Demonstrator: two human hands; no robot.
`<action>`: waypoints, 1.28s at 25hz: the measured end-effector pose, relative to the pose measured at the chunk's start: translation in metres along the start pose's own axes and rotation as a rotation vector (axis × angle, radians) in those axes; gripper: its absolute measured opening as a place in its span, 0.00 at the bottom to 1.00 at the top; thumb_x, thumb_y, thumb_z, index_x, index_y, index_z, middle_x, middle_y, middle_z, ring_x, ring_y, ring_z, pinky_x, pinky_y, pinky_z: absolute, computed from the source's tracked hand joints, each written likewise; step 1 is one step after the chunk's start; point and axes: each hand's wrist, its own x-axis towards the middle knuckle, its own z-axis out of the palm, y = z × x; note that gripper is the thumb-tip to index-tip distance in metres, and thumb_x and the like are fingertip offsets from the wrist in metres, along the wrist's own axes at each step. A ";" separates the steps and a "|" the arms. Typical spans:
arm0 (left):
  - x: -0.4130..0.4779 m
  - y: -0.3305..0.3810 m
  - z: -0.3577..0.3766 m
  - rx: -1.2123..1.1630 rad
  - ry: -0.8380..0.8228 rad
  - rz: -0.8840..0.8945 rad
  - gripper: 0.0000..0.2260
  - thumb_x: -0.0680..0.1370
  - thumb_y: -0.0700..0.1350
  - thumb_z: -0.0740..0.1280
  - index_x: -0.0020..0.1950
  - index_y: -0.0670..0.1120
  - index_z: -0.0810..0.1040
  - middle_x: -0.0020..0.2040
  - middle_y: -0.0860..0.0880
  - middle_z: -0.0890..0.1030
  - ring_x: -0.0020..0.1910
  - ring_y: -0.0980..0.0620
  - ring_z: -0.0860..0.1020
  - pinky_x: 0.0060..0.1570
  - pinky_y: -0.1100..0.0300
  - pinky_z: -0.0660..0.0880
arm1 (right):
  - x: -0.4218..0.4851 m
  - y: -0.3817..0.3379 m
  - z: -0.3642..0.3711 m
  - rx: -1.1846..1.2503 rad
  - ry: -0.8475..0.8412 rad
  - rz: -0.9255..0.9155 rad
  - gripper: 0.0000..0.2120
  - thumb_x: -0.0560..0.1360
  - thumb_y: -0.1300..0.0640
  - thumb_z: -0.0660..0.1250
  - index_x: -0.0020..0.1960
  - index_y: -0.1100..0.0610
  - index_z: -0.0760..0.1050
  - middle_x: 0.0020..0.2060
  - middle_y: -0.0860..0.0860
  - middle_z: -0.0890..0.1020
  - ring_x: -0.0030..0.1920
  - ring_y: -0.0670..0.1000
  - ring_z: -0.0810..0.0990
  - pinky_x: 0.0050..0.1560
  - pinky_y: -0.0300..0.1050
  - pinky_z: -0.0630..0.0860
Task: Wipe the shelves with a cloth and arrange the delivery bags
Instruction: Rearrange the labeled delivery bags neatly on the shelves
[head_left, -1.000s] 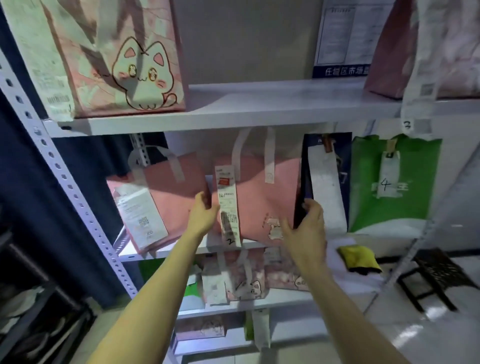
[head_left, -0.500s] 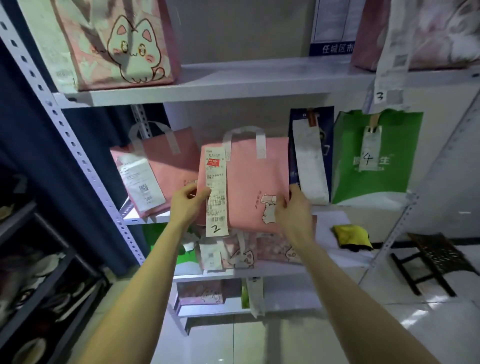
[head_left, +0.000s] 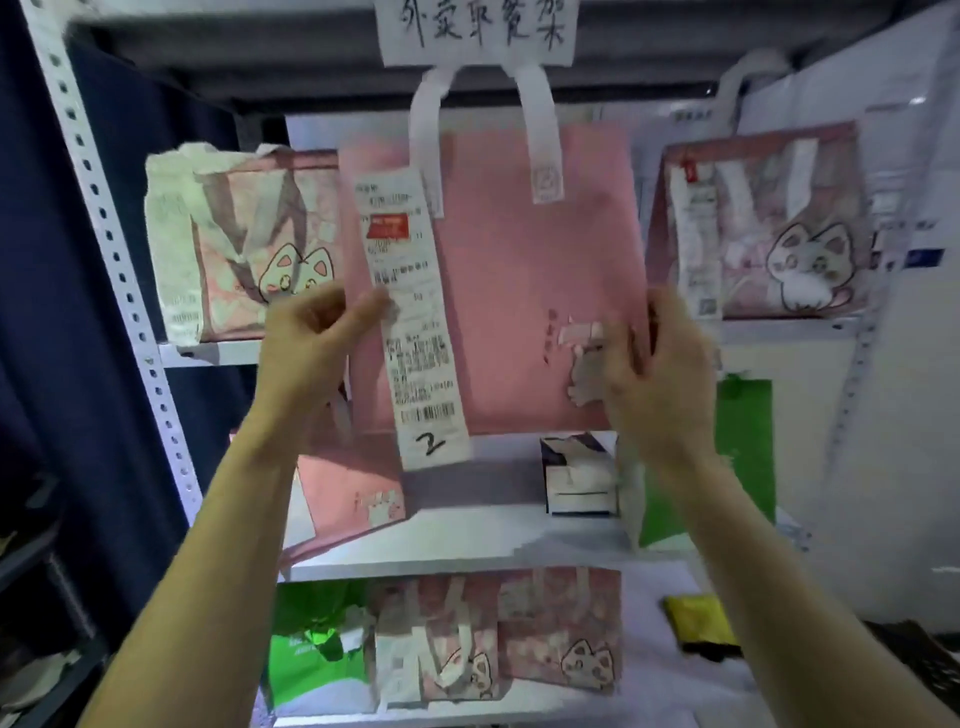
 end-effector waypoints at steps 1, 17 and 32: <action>0.031 0.005 0.010 0.018 0.028 0.060 0.07 0.83 0.52 0.75 0.53 0.50 0.90 0.52 0.49 0.91 0.51 0.48 0.90 0.48 0.54 0.88 | 0.032 0.005 0.010 0.001 0.043 -0.013 0.03 0.84 0.55 0.64 0.52 0.53 0.72 0.38 0.43 0.76 0.35 0.41 0.73 0.35 0.36 0.68; 0.121 -0.164 0.062 0.872 0.090 0.036 0.14 0.84 0.63 0.65 0.58 0.55 0.79 0.46 0.58 0.83 0.46 0.47 0.84 0.44 0.53 0.69 | 0.117 0.158 0.099 -0.165 -0.397 0.332 0.15 0.84 0.53 0.66 0.69 0.55 0.75 0.61 0.50 0.84 0.56 0.51 0.79 0.56 0.45 0.72; -0.080 -0.258 0.108 0.557 -0.053 -0.205 0.11 0.86 0.43 0.67 0.68 0.44 0.78 0.60 0.47 0.81 0.56 0.47 0.80 0.61 0.43 0.79 | -0.134 0.203 0.080 -0.275 -0.337 0.381 0.10 0.83 0.55 0.65 0.64 0.52 0.74 0.62 0.48 0.76 0.48 0.43 0.73 0.50 0.48 0.78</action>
